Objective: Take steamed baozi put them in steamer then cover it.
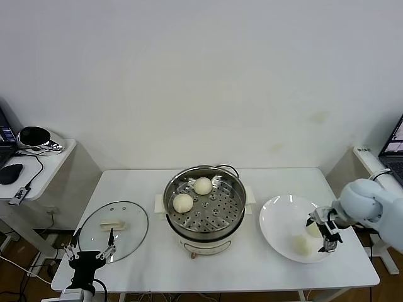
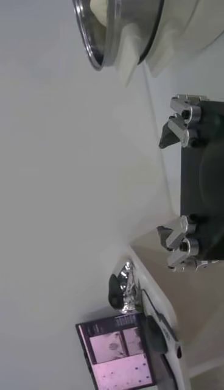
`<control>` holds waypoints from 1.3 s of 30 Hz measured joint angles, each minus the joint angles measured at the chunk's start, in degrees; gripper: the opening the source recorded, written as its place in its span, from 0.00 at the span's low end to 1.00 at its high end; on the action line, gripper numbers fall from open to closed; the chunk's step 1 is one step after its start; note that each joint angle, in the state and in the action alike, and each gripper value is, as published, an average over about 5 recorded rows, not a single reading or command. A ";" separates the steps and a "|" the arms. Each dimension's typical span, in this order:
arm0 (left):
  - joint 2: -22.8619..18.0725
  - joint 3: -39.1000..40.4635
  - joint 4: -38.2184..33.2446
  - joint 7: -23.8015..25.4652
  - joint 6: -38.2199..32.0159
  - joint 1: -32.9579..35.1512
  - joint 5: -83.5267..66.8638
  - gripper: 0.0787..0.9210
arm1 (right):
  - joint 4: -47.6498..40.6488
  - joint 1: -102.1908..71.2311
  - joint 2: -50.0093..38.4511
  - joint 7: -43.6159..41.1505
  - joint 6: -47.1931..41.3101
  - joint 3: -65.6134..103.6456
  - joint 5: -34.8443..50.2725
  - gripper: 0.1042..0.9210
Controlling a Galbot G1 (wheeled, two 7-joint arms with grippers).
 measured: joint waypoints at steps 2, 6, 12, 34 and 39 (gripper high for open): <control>-0.04 -0.05 0.06 0.00 0.02 0.00 0.00 0.88 | -0.86 -1.16 0.88 0.33 0.11 0.64 -0.69 0.88; -0.05 -0.06 0.28 0.01 0.06 -0.09 -0.04 0.88 | -2.50 -2.73 2.48 0.94 0.19 1.51 -1.80 0.88; -0.09 -0.01 0.73 0.01 0.06 -0.41 -0.05 0.88 | -4.42 -4.47 4.34 1.86 0.07 2.57 -2.91 0.88; 0.03 0.09 0.06 0.03 0.11 -0.39 0.02 0.88 | -4.82 -2.34 4.37 0.67 0.22 2.33 -1.61 0.63; 0.27 0.16 -0.10 0.06 0.15 -0.51 0.00 0.88 | -4.21 3.88 3.64 -0.47 0.10 -0.21 1.17 0.64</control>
